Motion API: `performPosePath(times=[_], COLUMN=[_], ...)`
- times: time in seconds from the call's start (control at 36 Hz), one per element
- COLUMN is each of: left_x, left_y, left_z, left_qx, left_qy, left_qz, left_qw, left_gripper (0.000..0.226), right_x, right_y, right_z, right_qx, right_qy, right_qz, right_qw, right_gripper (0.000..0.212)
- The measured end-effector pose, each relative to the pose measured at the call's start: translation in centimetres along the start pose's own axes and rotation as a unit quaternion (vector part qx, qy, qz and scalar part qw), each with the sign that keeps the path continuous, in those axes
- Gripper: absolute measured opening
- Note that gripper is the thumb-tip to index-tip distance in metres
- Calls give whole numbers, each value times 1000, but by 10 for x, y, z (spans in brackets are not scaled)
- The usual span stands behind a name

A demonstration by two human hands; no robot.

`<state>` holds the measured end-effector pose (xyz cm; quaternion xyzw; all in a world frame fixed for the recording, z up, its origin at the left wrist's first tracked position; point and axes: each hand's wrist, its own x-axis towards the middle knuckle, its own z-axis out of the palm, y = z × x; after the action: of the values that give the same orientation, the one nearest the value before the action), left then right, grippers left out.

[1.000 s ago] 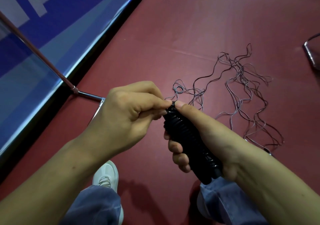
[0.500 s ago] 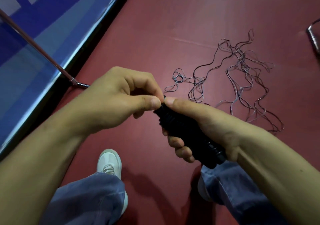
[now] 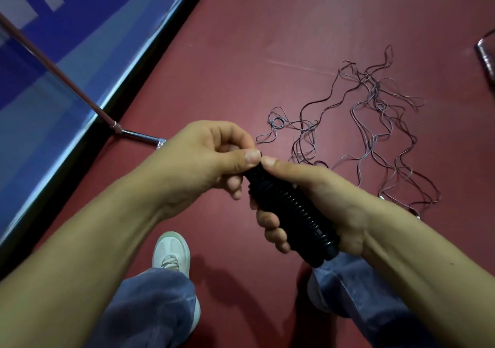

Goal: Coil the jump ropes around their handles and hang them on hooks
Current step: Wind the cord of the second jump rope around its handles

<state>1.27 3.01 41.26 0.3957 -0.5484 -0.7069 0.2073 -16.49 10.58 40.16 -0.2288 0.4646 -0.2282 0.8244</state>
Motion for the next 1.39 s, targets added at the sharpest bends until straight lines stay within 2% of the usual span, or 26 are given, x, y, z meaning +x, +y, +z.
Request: performPosePath(times=[0.06,0.17,0.31,0.42,0.47,0.58,0.72,0.86,1.0,1.11,1.31,1.39], left_x=[-3,-8,-8,-8,-7,-6,-5,-7,-12,-11,-9,-10], left_y=[-1,2,-1,-5,-7,-3,2,6,12,12,6,6], left_z=[4,10,22,37,42,46,53,61,61,61,54,48], left_qx=[13,107,225,275,274,254,299,268,205,199,236,224], left_qy=[63,140,218,297,322,332,323,290,270,272,290,275], left_qz=[41,115,198,216,204,162,164,125,138,154,183,176], left_qw=[997,978,929,889,883,894,883,910,930,929,909,918], left_gripper=[16,2,14,14,15,12,17,15,13,15,20,17], right_x=[2,1,4,9,10,10,11,9,3,4,11,16], right_y=[-2,-6,-4,-1,0,-2,-6,-6,-11,-12,-9,-8], right_z=[-2,-5,-2,0,2,3,3,8,9,12,9,3], right_qx=[37,61,28,10,1,-22,17,89,126,124,85,43], right_qy=[-13,9,68,118,131,142,113,97,57,48,62,74], right_qz=[-25,-53,-85,-108,-128,-161,-160,-125,-131,-132,-148,-178], right_qw=[999,997,994,987,983,977,980,983,982,982,983,980], right_gripper=[50,54,53,53,52,58,58,52,51,41,48,57])
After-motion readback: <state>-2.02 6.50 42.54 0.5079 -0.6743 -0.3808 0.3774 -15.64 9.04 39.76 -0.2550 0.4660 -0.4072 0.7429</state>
